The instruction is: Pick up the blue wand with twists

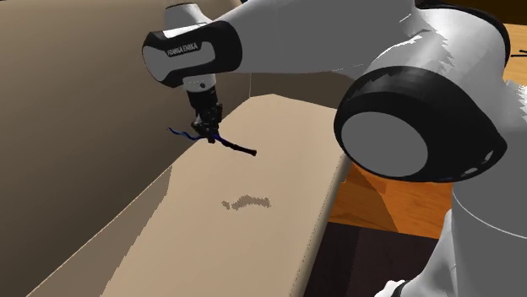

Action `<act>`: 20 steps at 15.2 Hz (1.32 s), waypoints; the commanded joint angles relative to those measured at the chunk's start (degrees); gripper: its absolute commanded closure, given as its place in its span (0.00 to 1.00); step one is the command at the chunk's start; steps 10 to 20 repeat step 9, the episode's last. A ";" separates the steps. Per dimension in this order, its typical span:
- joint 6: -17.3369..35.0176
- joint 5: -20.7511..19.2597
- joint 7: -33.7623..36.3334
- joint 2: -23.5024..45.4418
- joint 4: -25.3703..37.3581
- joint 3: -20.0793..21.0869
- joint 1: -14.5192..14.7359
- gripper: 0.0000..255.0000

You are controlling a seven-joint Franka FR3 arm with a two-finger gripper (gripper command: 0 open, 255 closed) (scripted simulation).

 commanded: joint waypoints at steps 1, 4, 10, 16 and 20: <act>-1.28 -0.05 0.16 -0.33 1.26 0.04 0.08 1.00; -3.43 -0.21 0.33 -0.62 3.15 -0.06 -0.04 1.00; -5.76 -0.32 0.49 -0.79 5.35 -0.14 -0.21 1.00; -5.76 -0.32 0.49 -0.79 5.35 -0.14 -0.21 1.00; -5.76 -0.32 0.49 -0.79 5.35 -0.14 -0.21 1.00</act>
